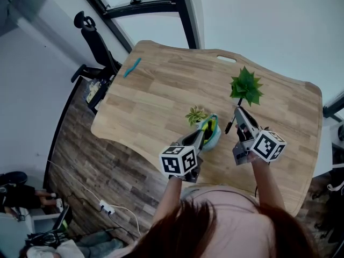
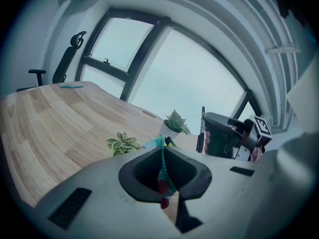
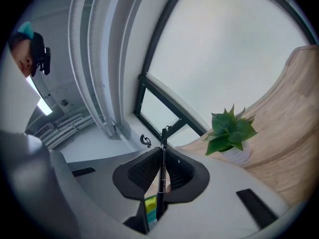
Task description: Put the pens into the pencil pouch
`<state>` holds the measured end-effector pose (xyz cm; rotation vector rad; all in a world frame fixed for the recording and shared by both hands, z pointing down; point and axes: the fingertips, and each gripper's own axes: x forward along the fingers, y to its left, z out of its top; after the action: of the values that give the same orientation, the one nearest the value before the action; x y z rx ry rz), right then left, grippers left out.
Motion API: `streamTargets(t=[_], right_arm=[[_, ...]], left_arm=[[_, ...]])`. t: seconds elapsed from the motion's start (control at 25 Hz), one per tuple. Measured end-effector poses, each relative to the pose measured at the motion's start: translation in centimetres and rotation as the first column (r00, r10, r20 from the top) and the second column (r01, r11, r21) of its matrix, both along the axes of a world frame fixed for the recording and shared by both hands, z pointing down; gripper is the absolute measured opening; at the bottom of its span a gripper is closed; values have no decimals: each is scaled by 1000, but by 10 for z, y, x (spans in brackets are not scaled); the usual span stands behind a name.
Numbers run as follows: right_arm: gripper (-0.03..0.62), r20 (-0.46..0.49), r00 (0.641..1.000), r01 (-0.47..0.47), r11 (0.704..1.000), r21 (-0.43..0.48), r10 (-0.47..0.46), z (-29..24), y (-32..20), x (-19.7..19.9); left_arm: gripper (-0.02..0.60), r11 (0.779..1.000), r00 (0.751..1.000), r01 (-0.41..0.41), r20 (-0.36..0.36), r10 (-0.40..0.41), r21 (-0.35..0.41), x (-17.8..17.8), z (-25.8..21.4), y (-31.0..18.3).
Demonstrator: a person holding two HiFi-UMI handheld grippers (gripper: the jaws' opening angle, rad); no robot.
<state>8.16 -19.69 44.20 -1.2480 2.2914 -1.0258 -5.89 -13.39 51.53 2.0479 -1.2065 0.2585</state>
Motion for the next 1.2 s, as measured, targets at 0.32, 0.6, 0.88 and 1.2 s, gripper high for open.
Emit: streamTargets(t=[0.32,0.6,0.88,1.2], right_arm=[[32,50,998,35,995,94,-40,-18,-1,-18],[32,62,994,79,988,131,-88,-25,-1,-40],[32,20,992,122,983,137,-126,-13,-3,-60],[32,-101,980,183,974,135,-170,8,2,-80]], left_arm=[[12,1000,1000,3,-2,-3,-3,1,1,0],[12,1000,1000,7,-9,-7,-6,-2,0,0],[12,1000,1000,4,-15,-4,-8,-1,0,-1],[12,1000,1000,14,-25,-14,-13,-2,2,-1]])
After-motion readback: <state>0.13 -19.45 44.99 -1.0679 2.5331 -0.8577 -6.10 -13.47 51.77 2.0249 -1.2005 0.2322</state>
